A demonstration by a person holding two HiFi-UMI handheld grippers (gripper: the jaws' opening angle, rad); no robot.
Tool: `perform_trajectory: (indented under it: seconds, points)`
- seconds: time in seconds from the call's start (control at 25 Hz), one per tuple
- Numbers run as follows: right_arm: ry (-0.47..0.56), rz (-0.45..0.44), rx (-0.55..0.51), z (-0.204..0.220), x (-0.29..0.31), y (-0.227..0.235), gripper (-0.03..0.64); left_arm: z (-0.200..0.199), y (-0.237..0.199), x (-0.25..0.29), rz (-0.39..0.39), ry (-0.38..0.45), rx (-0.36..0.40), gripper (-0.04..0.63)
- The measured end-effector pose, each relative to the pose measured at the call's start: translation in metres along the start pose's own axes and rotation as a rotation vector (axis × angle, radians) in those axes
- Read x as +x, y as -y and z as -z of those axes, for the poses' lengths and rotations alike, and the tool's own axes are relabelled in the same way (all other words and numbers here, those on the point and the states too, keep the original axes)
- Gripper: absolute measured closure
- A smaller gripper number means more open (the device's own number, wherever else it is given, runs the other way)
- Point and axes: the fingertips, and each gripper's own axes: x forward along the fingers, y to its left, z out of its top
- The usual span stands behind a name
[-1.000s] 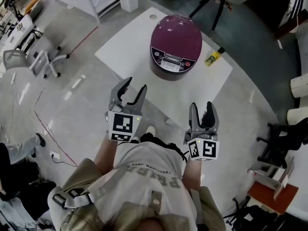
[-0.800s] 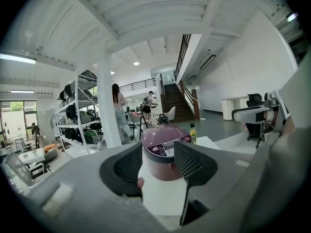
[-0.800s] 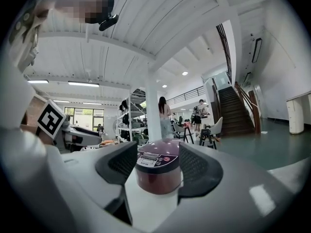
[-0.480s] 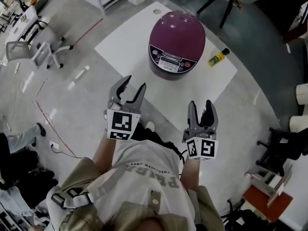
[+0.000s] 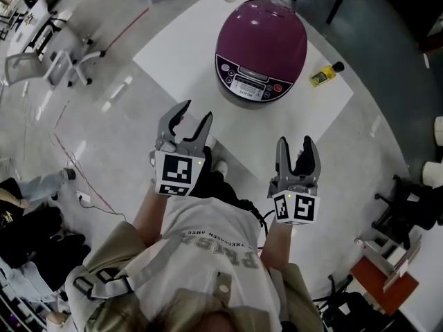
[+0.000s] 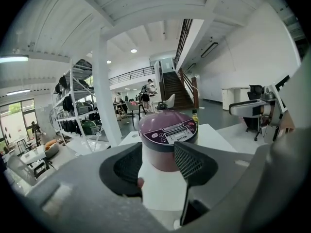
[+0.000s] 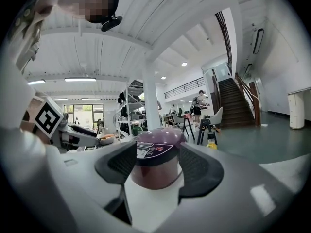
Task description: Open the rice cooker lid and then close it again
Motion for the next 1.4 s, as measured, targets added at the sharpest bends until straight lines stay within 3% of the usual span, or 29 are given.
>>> perform_trajectory:
  seconds: [0.4,0.56,0.72,1.0,1.2,1.4]
  points:
    - [-0.038,-0.006,-0.034,-0.005,0.051,0.006,0.35,-0.018,-0.013,0.053,0.082,-0.004,0.042,0.358]
    - [-0.067,-0.033,-0.07,-0.006,0.075,0.003,0.347,-0.023,-0.013,0.076,0.152,-0.025,0.096,0.344]
    - [-0.117,-0.081,-0.119,-0.005,0.096,-0.004,0.347,-0.023,-0.005,0.092,0.271,-0.075,0.168,0.341]
    - [-0.279,-0.264,-0.275,0.01,0.125,-0.035,0.341,-0.019,0.02,0.108,0.468,-0.132,0.376,0.317]
    - [-0.413,-0.412,-0.399,0.026,0.133,-0.055,0.322,-0.012,0.039,0.11,0.605,-0.174,0.59,0.303]
    - [-0.52,-0.499,-0.499,0.04,0.135,-0.066,0.306,-0.003,0.052,0.112,0.661,-0.217,0.758,0.262]
